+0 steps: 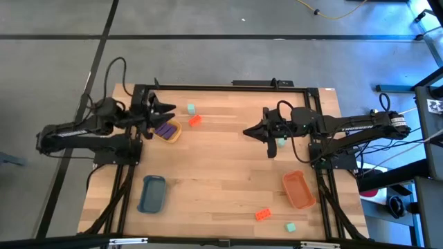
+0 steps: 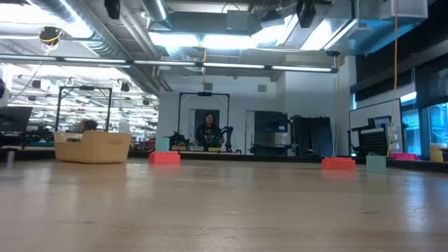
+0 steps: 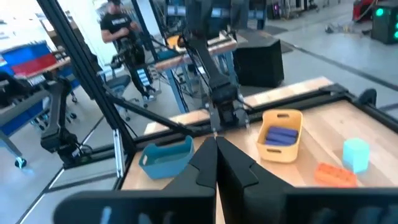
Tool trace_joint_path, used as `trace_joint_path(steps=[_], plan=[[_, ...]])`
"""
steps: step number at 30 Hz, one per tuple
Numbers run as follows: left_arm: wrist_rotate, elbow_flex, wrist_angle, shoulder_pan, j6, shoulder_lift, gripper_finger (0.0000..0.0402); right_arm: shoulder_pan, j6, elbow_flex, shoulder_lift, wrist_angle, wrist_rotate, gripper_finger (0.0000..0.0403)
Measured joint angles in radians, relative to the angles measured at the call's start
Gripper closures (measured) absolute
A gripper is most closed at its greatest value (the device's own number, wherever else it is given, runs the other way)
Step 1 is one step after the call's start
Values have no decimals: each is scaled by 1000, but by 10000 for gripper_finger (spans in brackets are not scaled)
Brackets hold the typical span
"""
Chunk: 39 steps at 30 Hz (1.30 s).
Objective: Sort & place blocks by color
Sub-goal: Put the top right light blue wooden block into the orange bin
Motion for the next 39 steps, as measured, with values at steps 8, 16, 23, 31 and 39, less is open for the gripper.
trace_joint_path(steps=[8,16,23,31,39], plan=[[-21,-16,84,-92,89,62,229,0,-19,0,0,66,-19,403],[75,-16,62,-94,130,58,229,0,10,0,0,71,-18,403],[77,-16,58,-93,105,57,229,0,34,0,0,72,-18,403],[37,-16,58,-93,106,58,229,0,20,0,0,66,-17,403],[19,-16,68,-93,105,57,229,0,5,0,0,64,-16,403]])
